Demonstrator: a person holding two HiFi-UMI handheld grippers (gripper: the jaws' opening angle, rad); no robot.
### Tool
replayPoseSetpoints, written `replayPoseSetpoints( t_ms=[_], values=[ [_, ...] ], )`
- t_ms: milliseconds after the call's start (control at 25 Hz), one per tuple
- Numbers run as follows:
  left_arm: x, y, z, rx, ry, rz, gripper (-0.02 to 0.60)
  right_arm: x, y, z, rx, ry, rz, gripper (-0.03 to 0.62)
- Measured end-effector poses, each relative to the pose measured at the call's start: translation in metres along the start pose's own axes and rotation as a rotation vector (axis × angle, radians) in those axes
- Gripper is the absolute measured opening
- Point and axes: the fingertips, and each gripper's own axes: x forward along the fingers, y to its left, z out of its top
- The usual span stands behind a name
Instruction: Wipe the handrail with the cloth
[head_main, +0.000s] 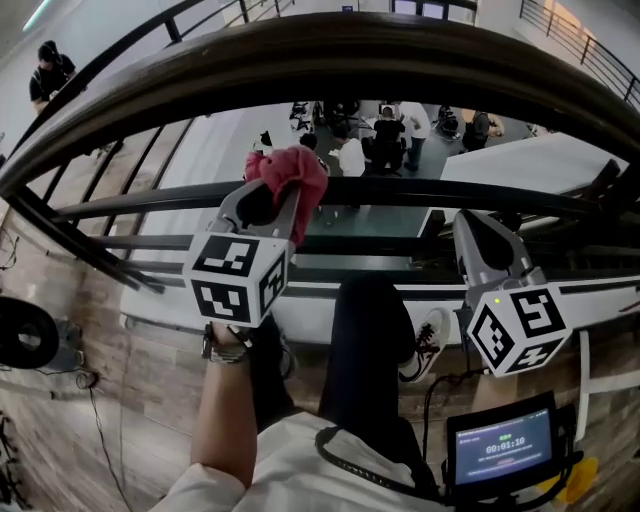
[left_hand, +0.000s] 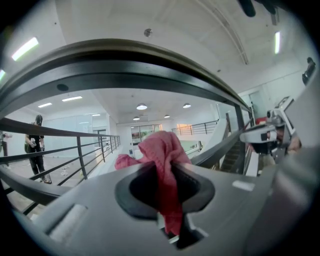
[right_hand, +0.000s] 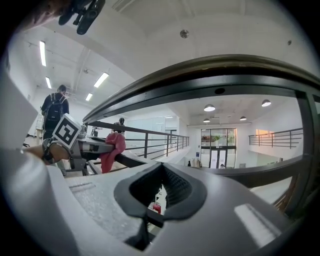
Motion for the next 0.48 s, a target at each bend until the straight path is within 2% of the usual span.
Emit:
replayPoseSetpoints(
  t_ms=[240, 480],
  values=[
    [0.013, -0.030, 0.007, 0.021, -0.003, -0.047, 0.072, -0.014, -0.024, 0.004, 0.020, -0.017, -0.048, 0.003],
    [0.019, -0.047, 0.011, 0.034, -0.014, -0.053, 0.072, -0.022, -0.029, 0.006, 0.022, -0.028, -0.055, 0.003]
  ],
)
